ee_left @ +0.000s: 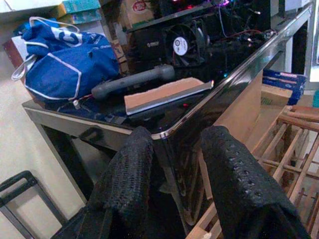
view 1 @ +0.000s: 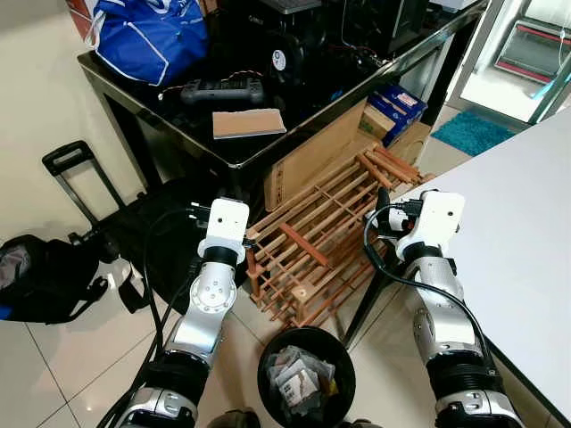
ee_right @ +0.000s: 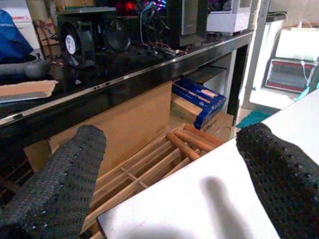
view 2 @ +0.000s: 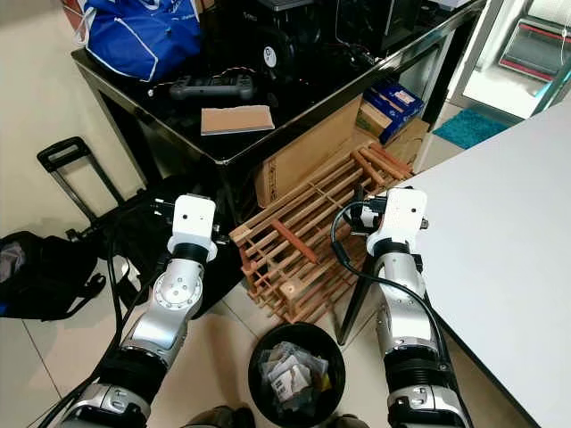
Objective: Picking trash to rubbish bin
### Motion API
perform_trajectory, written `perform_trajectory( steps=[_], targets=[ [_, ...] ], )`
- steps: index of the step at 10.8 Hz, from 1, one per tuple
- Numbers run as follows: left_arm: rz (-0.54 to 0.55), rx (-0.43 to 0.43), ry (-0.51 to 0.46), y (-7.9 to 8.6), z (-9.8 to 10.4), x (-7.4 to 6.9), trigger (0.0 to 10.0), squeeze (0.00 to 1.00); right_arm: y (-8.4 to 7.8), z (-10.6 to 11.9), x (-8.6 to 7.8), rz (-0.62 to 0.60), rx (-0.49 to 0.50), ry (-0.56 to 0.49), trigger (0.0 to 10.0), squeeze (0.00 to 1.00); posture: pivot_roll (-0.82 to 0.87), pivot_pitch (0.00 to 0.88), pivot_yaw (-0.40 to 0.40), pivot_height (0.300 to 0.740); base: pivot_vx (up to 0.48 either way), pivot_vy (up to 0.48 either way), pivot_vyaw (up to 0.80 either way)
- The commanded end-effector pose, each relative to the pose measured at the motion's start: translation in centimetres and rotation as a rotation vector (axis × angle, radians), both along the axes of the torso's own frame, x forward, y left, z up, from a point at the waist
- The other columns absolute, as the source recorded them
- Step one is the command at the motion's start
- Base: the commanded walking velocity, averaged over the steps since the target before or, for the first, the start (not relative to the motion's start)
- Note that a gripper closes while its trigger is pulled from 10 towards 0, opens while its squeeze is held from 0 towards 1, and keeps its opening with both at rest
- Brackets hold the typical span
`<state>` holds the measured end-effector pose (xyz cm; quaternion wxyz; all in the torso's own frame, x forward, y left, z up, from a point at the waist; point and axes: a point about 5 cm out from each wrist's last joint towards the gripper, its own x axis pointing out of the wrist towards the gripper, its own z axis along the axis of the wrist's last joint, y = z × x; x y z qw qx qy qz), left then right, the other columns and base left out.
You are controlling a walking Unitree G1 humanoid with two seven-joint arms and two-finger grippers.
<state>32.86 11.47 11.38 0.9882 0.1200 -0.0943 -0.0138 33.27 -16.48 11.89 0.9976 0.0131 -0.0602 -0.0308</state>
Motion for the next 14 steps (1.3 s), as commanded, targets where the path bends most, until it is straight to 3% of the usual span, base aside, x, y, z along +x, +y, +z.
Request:
perform_trajectory(
  steps=[1, 14],
  targets=[
    [-0.002, -0.004, 0.003, 0.08, 0.01, -0.13, 10.0, 0.00, 0.14, 0.05, -0.01, 0.007, 0.001, -0.009, 10.0, 0.00, -0.08, 0.065, 0.054, 0.740, 0.000, 0.000, 0.00],
    [-0.027, -0.004, 0.001, -0.43, -0.01, -0.28, 10.0, 0.00, 0.87, -0.32, -0.15, 0.047, -0.008, 0.008, 10.0, 0.00, -0.09, 0.059, 0.052, 0.740, -0.262, 0.000, 0.00]
  ],
)
